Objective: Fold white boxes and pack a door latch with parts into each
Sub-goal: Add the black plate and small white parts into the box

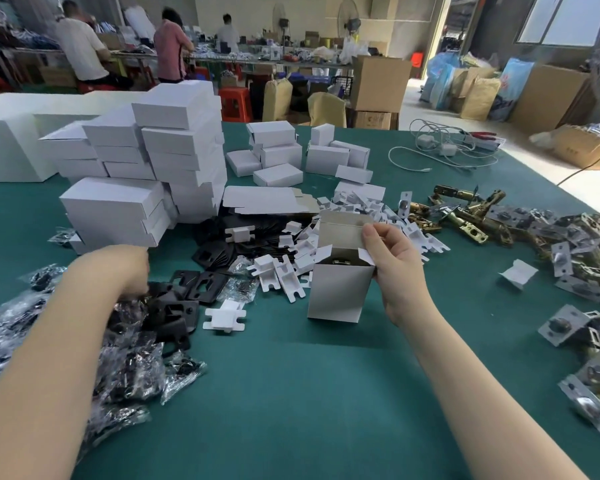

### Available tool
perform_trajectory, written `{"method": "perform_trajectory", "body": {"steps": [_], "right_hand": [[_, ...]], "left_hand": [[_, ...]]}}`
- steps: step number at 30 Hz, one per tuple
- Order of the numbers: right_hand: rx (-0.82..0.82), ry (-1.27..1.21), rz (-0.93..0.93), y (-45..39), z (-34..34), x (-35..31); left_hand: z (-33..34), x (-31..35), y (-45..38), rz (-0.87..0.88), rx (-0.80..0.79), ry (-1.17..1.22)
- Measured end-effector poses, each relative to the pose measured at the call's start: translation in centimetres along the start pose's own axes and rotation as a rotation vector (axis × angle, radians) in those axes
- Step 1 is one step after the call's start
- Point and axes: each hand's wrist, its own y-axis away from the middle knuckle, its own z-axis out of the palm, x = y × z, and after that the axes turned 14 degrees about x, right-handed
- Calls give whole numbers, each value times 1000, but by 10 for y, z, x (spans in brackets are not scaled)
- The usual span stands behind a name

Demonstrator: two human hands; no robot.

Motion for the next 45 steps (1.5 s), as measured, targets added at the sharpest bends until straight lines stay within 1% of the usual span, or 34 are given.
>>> {"method": "perform_trajectory", "body": {"steps": [3, 7, 11, 14, 18, 22, 26, 27, 28, 29, 32, 33, 34, 35, 36, 37, 39, 40, 41, 42, 43, 44, 45], "right_hand": [[-2, -5, -6, 0, 1, 1], [-10, -12, -9, -1, 1, 0], [-8, -19, -13, -1, 0, 1], [-6, -18, -13, -2, 0, 1], [-4, -26, -2, -2, 0, 2], [-3, -34, -3, -2, 0, 3], [-6, -32, -10, -2, -1, 2], [-5, -33, -9, -2, -1, 2], [-5, -33, -9, -2, -1, 2], [-5, -32, -10, -2, -1, 2], [-11, -30, -14, -2, -1, 1], [-13, -32, -16, -2, -1, 1], [-15, -36, -19, -1, 0, 1], [-16, -40, -21, -1, 0, 0], [-17, -42, -23, -1, 0, 0], [-17, -43, -21, -1, 0, 0], [-15, -40, -13, -1, 1, -1], [-13, -39, -12, -1, 1, -1], [-13, -39, -14, -1, 2, -1], [-15, -38, -16, -1, 2, -1], [-17, -39, -20, -1, 2, -1], [-18, -41, -24, -1, 2, -1], [-19, -44, -25, -1, 2, -1]], "left_hand": [[-5, -7, 6, -42, -35, 31], [-8, -11, 7, -117, -12, 148], [-10, -15, 3, -144, -55, 251], [-10, -13, 5, -143, -32, 285], [-10, -13, 11, -163, -108, 444], [-19, -10, 18, -146, -67, 384], [-32, -4, 21, -112, 29, 199], [-36, -2, 22, -111, 66, 186], [-38, -1, 22, -121, 119, 225], [-41, 0, 23, -131, 187, 301], [-42, 2, 22, -74, 501, 612], [-42, 7, 24, -37, 563, 793], [-43, 13, 27, -14, 571, 1033], [-45, 22, 30, -17, 520, 1296], [-46, 32, 31, -41, 438, 1529], [-47, 42, 33, -72, 344, 1719], [-49, 60, 38, -122, 113, 2017], [-50, 67, 41, -112, -14, 2133], [-52, 74, 45, -72, -135, 2218], [-52, 81, 50, -12, -220, 2250], [-52, 90, 55, 51, -246, 2228], [-52, 101, 59, 129, -208, 2166], [-53, 112, 63, 218, -130, 2086]]}}
